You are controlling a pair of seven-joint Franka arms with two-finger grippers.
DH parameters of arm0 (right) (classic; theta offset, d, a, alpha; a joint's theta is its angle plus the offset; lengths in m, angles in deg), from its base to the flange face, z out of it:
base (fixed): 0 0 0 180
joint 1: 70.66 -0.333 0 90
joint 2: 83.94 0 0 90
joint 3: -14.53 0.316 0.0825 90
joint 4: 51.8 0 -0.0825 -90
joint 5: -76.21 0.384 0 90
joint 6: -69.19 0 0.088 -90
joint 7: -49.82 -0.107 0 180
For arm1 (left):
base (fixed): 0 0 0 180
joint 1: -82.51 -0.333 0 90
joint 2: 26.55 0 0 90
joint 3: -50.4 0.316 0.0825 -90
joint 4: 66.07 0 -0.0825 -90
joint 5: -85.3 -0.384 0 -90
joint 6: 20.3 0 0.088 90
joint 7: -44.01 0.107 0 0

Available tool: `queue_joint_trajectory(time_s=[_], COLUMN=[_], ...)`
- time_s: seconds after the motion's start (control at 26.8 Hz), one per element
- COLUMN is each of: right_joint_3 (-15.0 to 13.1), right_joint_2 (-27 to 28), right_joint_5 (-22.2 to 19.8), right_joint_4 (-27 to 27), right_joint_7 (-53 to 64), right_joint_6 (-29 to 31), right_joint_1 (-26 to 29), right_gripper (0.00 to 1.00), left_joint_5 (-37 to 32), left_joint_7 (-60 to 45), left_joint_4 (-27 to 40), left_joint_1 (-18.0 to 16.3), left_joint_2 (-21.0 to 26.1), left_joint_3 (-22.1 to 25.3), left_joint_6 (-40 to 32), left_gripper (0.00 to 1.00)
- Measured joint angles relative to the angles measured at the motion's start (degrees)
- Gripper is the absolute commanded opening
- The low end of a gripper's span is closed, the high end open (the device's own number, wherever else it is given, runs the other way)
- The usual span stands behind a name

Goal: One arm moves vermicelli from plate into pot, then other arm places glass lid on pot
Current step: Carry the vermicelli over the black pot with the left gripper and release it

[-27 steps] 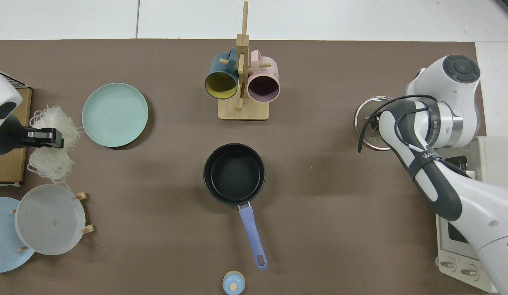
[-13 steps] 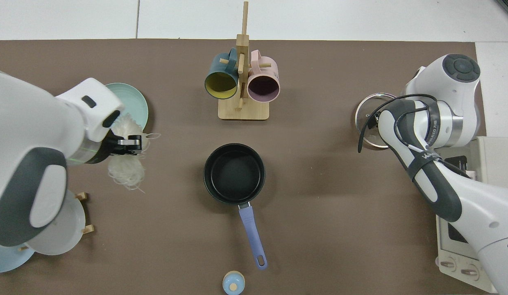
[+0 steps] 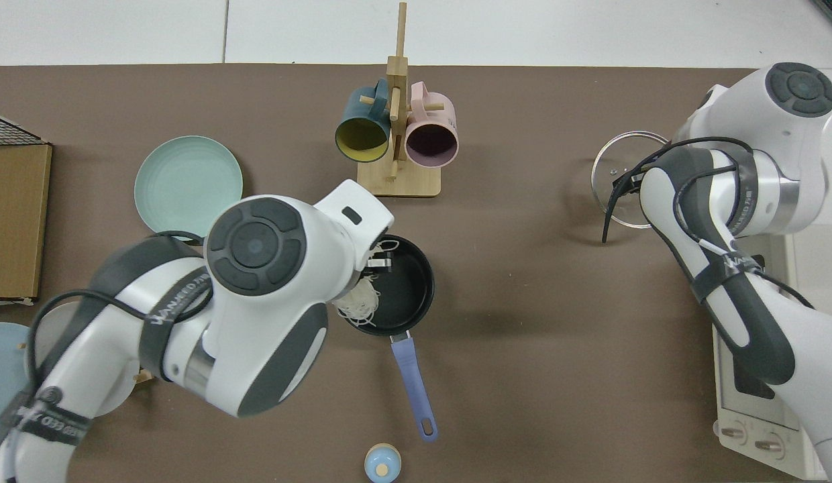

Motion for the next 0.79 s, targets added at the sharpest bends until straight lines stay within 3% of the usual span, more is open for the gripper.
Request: queue_joint_trajectory(time_s=[0.22,0.37,0.41,0.49,0.52,0.79], right_joint_3=[-0.04,-0.04,-0.05,-0.08,-0.08,-0.05], right_joint_2=[-2.93,-4.76,-5.19,-6.06,-6.44,-8.99], right_joint_5=[0.07,0.12,0.13,0.16,0.20,0.37], right_joint_4=[0.02,0.00,-0.02,-0.05,-0.11,-1.91], right_joint_7=[0.01,0.02,0.02,0.02,0.02,0.02], right_joint_6=[-2.98,-4.84,-5.36,-6.43,-6.85,-8.06], right_joint_1=[0.01,0.02,0.04,0.07,0.07,0.05], right_gripper=[0.00,0.00,0.00,0.00,0.00,0.00], left_joint_5=[-1.31,-6.28,-7.33,-8.50,-8.76,-9.09], left_joint_7=[-2.55,-5.92,-6.75,-8.44,-8.99,-9.57], left_joint_4=[4.96,7.75,8.21,8.67,8.67,8.51], left_joint_1=[0.03,0.03,0.03,0.03,0.03,-0.01], left_joint_2=[2.27,4.99,5.86,7.71,8.31,9.14], left_joint_3=[-3.73,-4.77,-4.98,-5.42,-5.53,-5.54], left_joint_6=[5.94,8.98,9.63,10.81,11.19,12.26], left_gripper=[0.00,0.02,0.23,0.86,1.00,1.00])
